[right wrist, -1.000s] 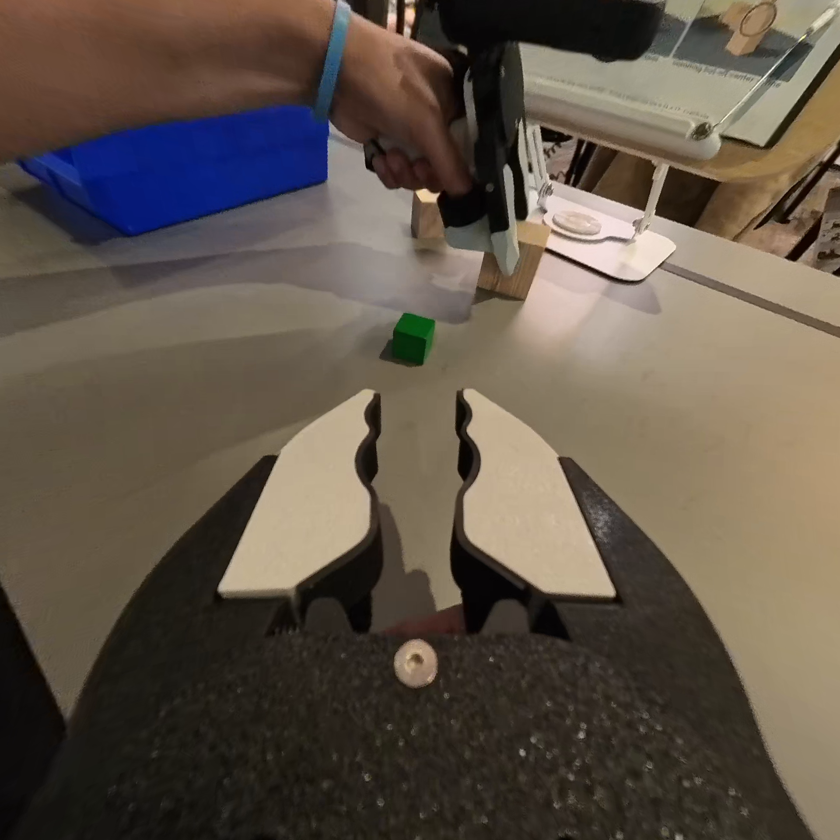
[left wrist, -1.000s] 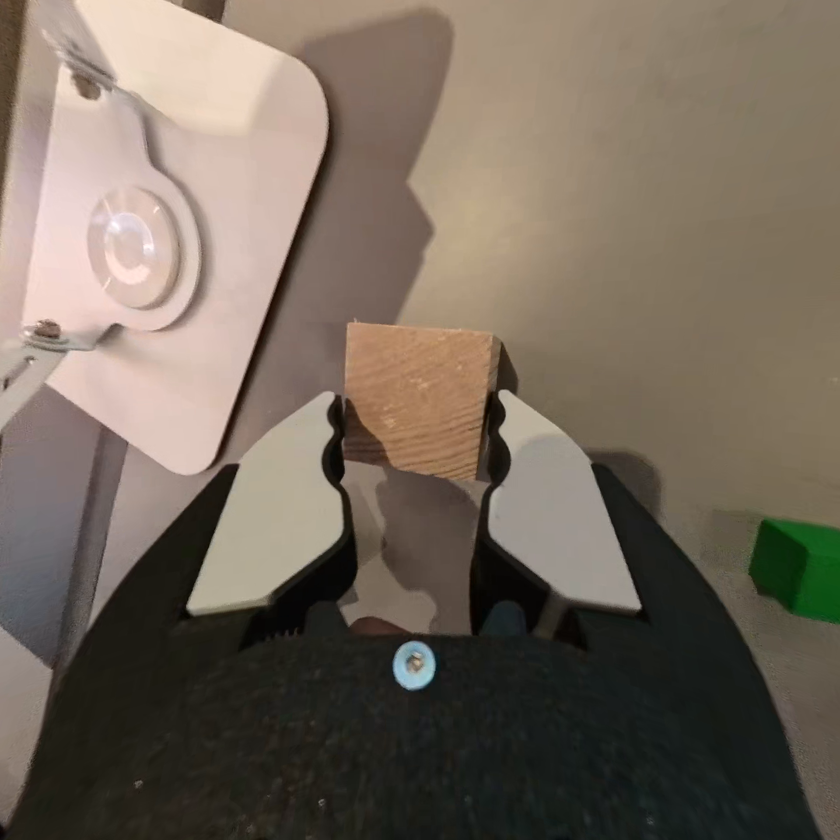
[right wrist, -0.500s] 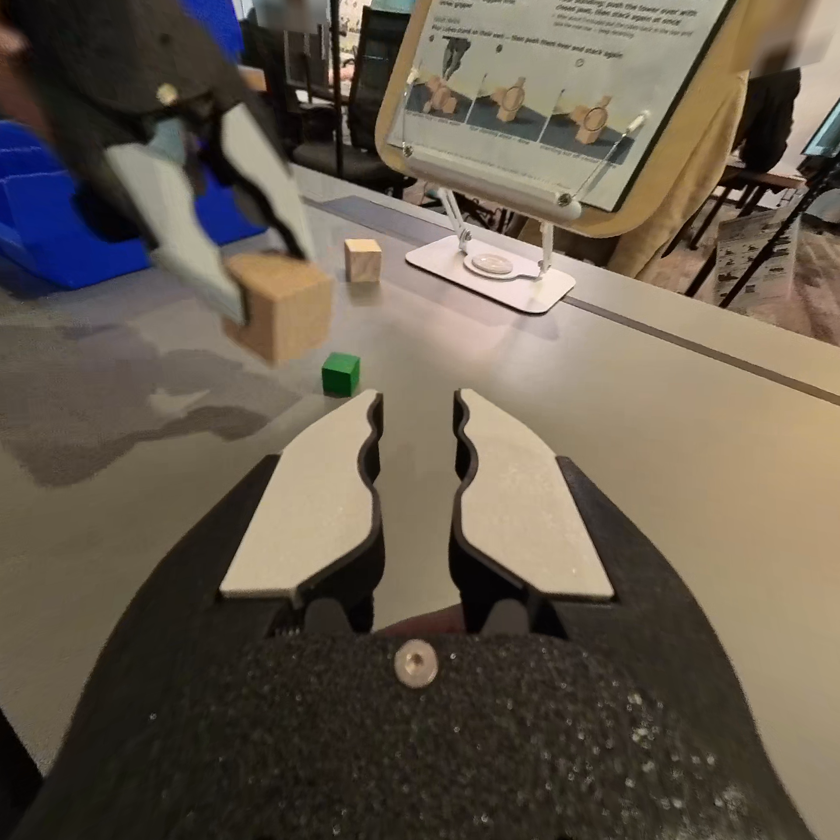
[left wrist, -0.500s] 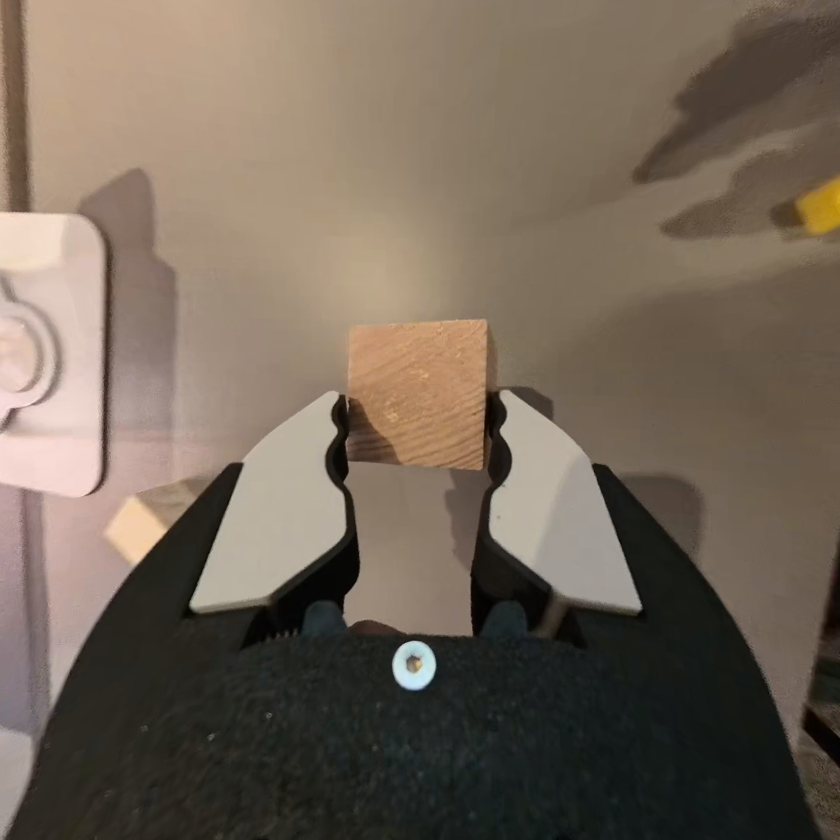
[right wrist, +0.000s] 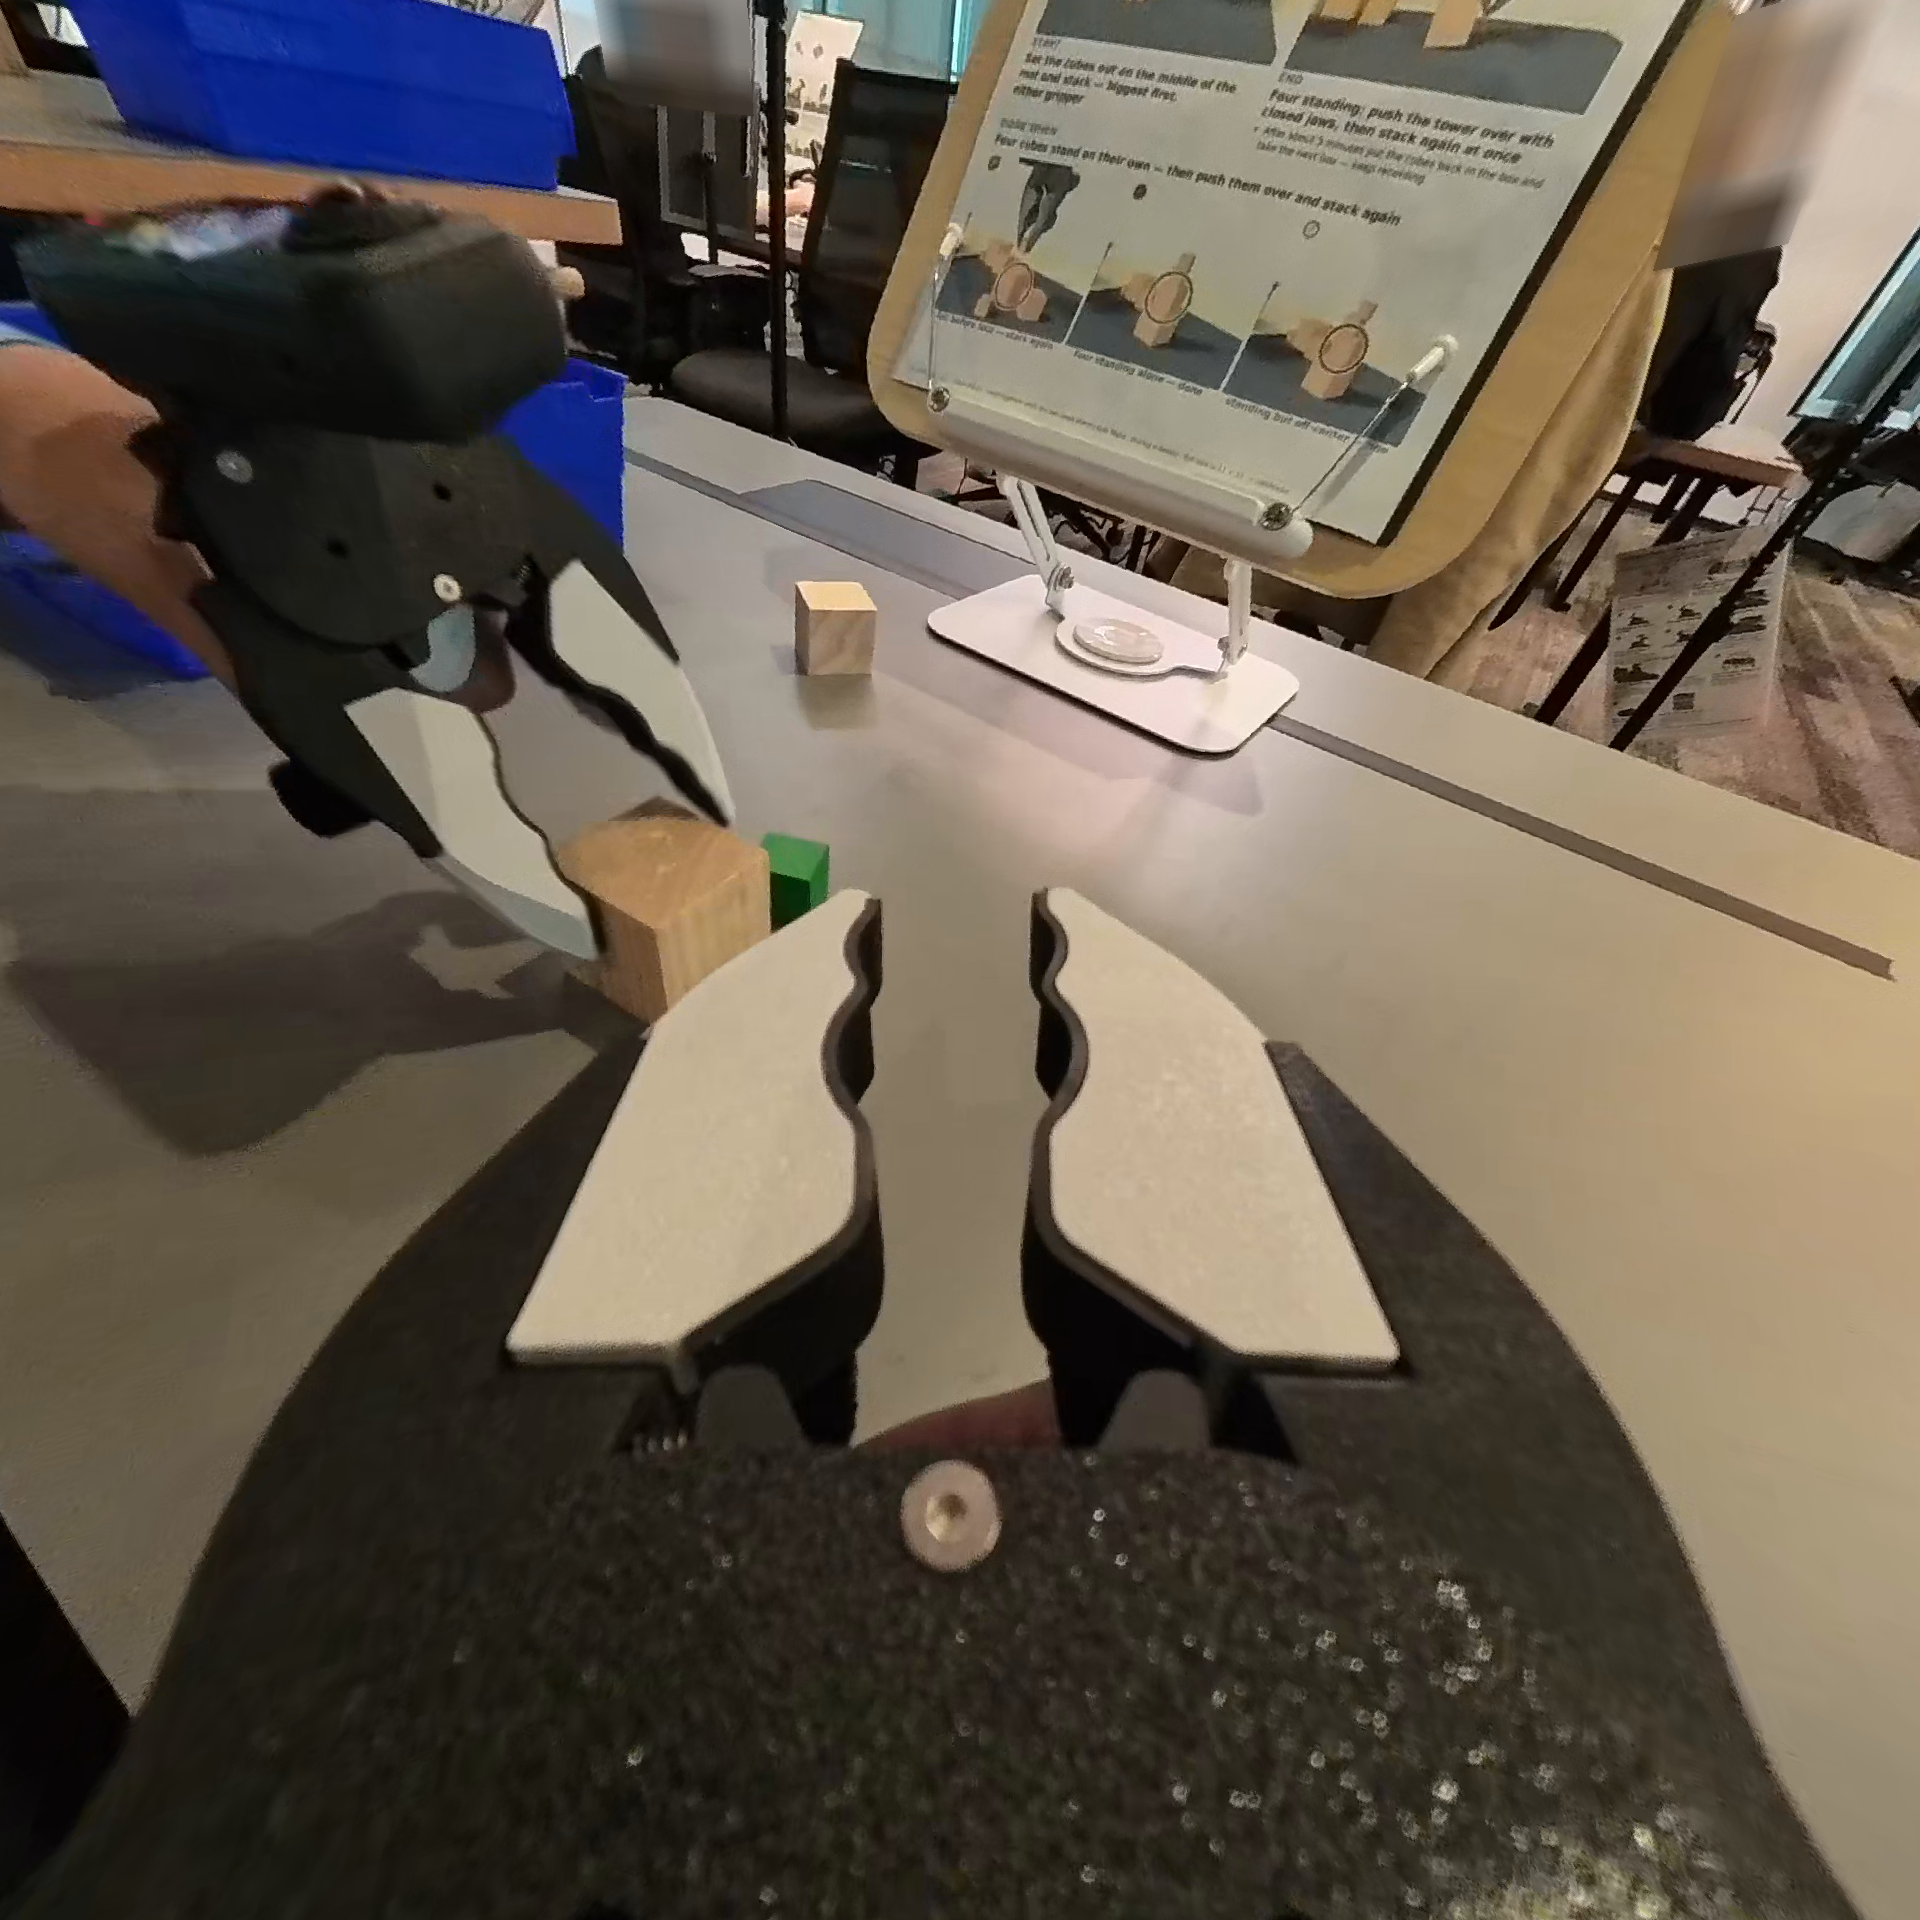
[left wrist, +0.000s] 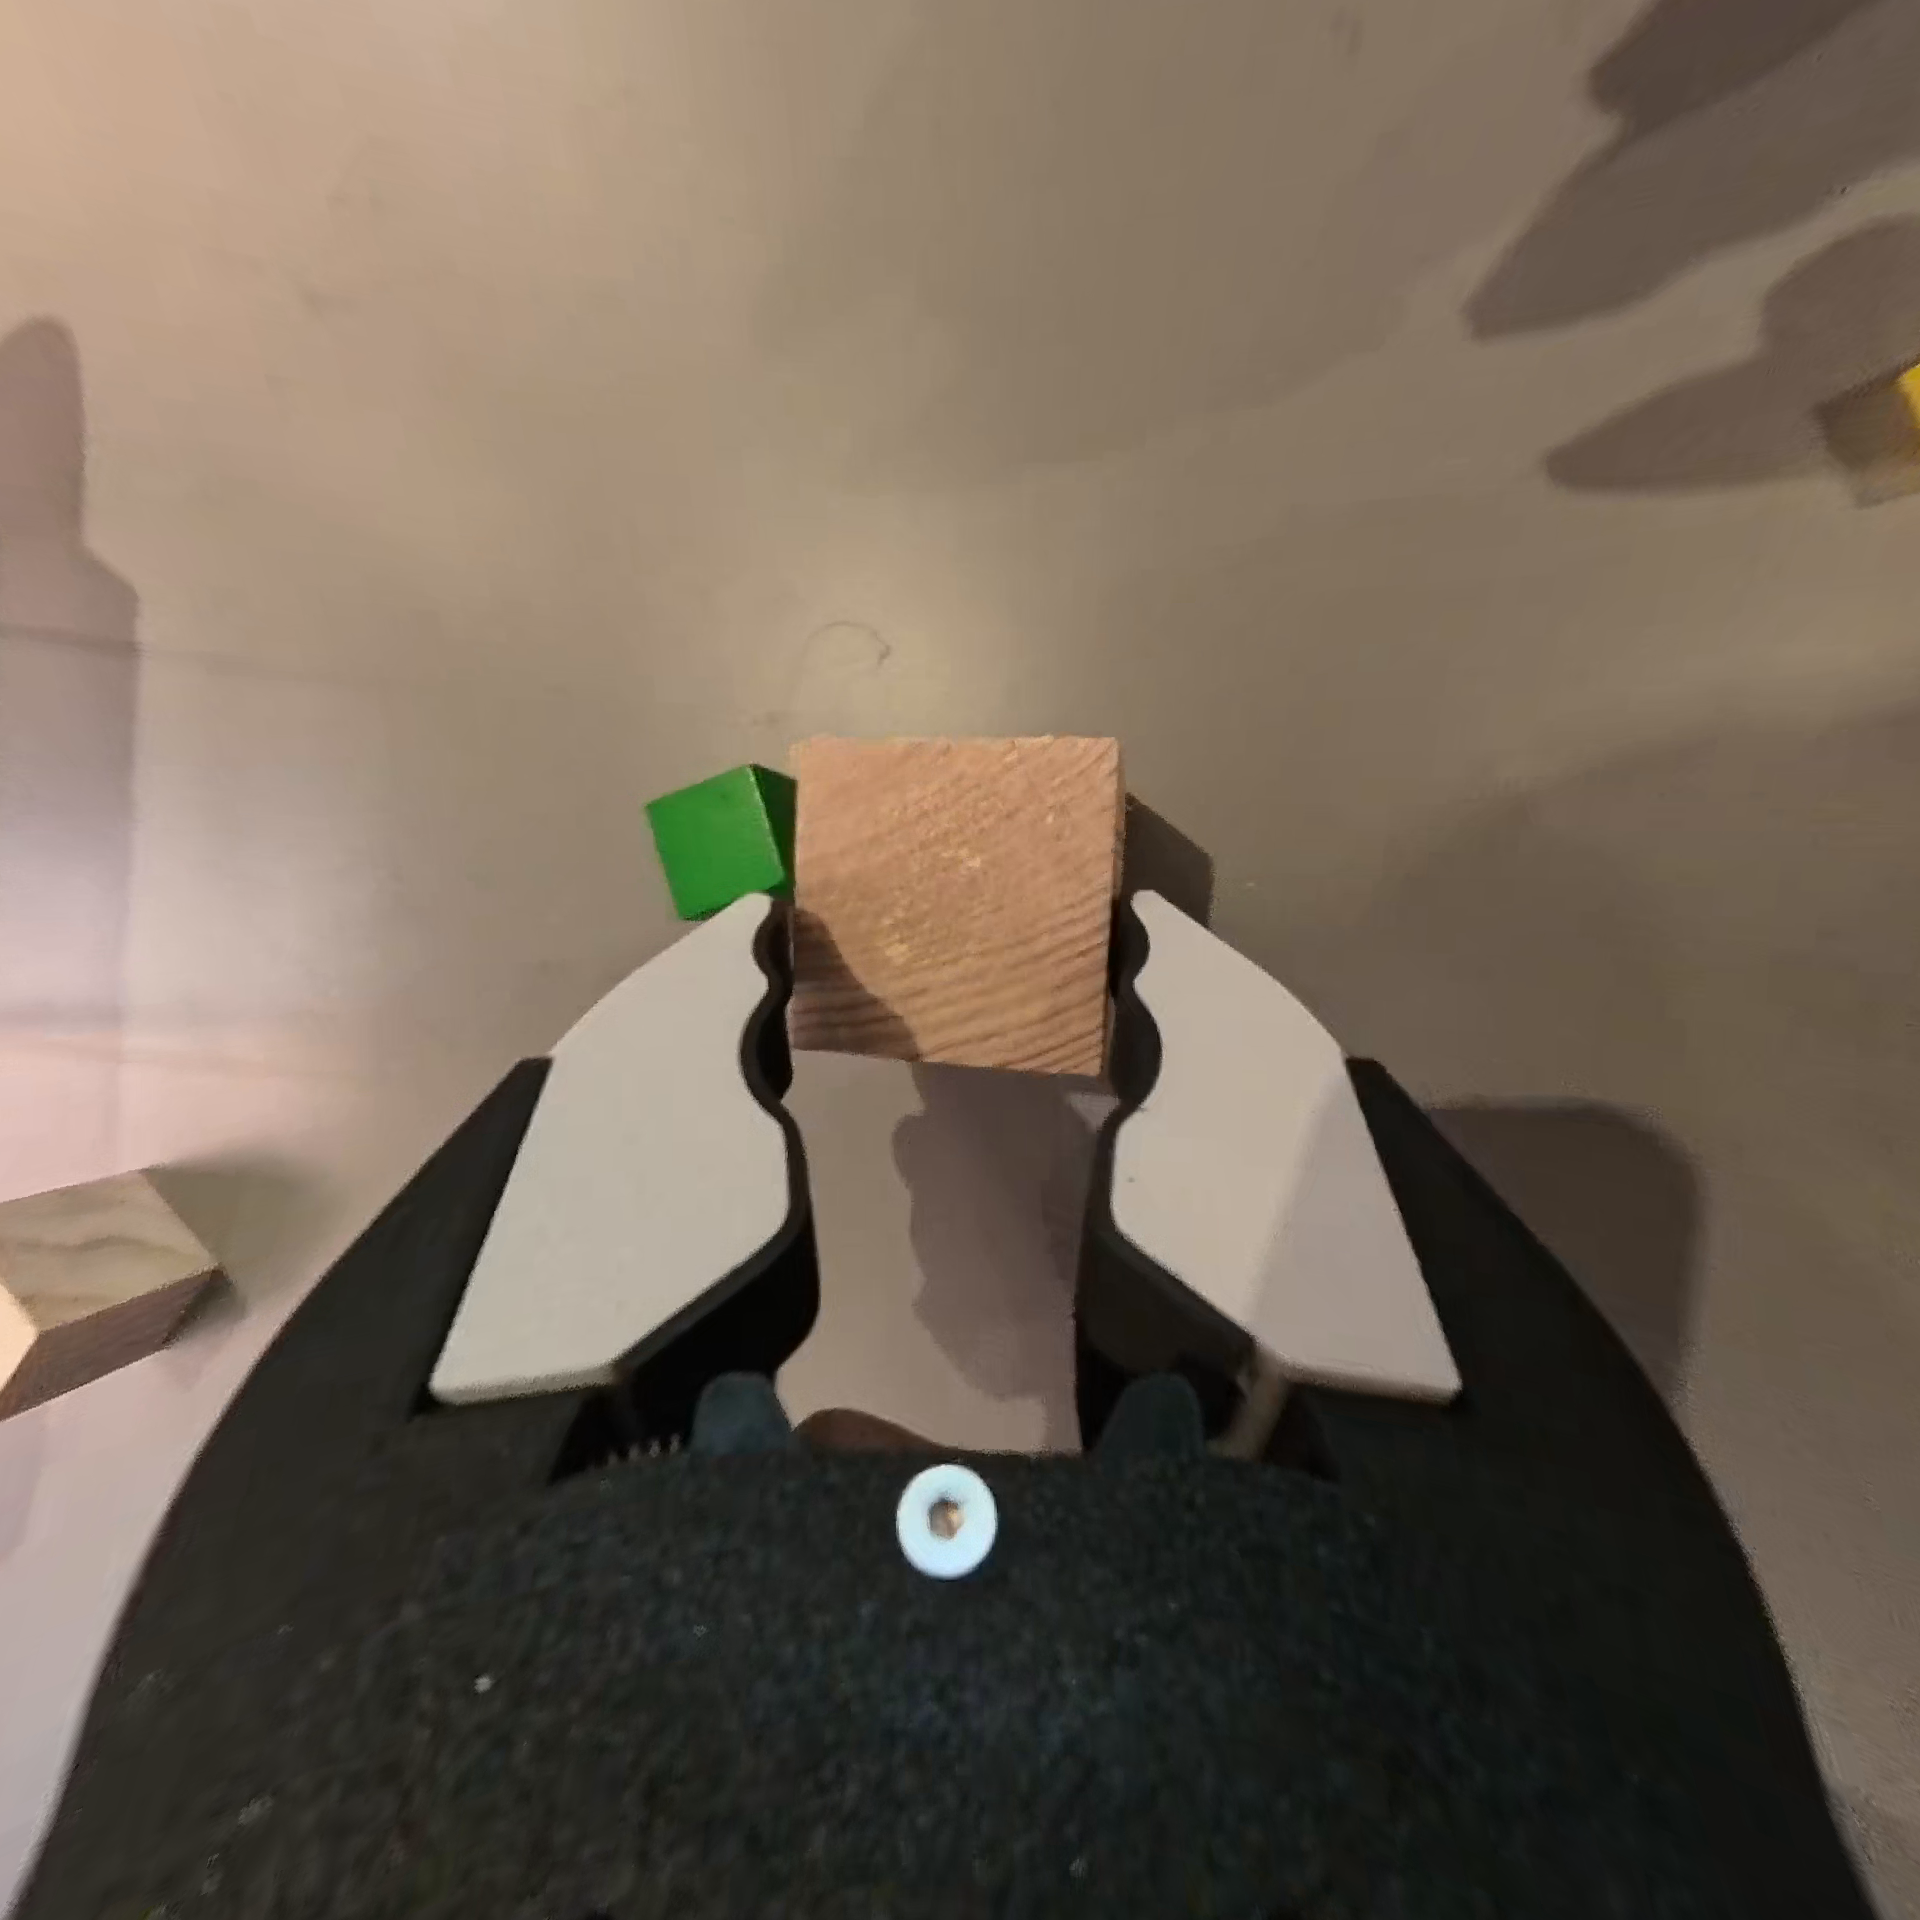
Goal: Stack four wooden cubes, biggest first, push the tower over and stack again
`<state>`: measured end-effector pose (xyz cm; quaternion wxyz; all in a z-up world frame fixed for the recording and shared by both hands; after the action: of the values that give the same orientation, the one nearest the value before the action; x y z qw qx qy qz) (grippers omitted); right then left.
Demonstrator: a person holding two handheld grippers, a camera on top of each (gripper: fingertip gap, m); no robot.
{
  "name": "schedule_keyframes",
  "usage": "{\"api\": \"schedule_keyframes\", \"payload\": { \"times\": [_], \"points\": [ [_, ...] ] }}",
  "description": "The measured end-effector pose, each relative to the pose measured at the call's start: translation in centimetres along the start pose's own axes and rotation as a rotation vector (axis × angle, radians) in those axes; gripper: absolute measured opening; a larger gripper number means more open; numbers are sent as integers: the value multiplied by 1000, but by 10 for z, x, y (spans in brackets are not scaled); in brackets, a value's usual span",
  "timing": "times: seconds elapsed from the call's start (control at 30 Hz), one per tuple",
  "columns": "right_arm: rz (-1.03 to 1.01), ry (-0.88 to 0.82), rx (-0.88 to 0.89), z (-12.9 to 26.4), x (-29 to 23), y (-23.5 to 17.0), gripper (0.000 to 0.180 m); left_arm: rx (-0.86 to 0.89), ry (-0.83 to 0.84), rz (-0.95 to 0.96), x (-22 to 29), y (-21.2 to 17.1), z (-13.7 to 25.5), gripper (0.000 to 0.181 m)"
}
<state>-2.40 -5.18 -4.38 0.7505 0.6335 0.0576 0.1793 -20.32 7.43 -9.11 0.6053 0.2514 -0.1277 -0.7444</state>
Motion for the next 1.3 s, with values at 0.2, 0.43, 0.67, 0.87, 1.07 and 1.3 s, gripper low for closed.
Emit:
{"api": "schedule_keyframes", "payload": {
  "times": [0.2,0.43,0.67,0.87,1.07,1.3],
  "points": [
    [3,7,-13,2,2,-4,27,93,140,85,-44,-8,61,80],
    [5,20,-49,-6,1,-14,27,-51,451,565,-170,-60,50,82],
    [30,24,-77,-11,-2,-22,27,-144,433,753,-217,-98,-10,76],
    [29,28,-87,-13,-1,-27,26,54,272,719,-210,-83,18,45],
    [35,33,-85,-15,-3,-26,26,169,146,284,-136,-15,91,45],
    [50,39,-87,-18,-8,-25,25,93,50,0,-40,23,88,45]
  ]
}}
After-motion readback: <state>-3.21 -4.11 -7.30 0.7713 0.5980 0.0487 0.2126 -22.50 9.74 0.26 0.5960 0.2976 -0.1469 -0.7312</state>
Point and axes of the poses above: each gripper's, where its closed fingertips meet, z back along the fingers, y out of its top, x = y × z across the jaws, the point moved 8 cm from there along z, back along the fingers
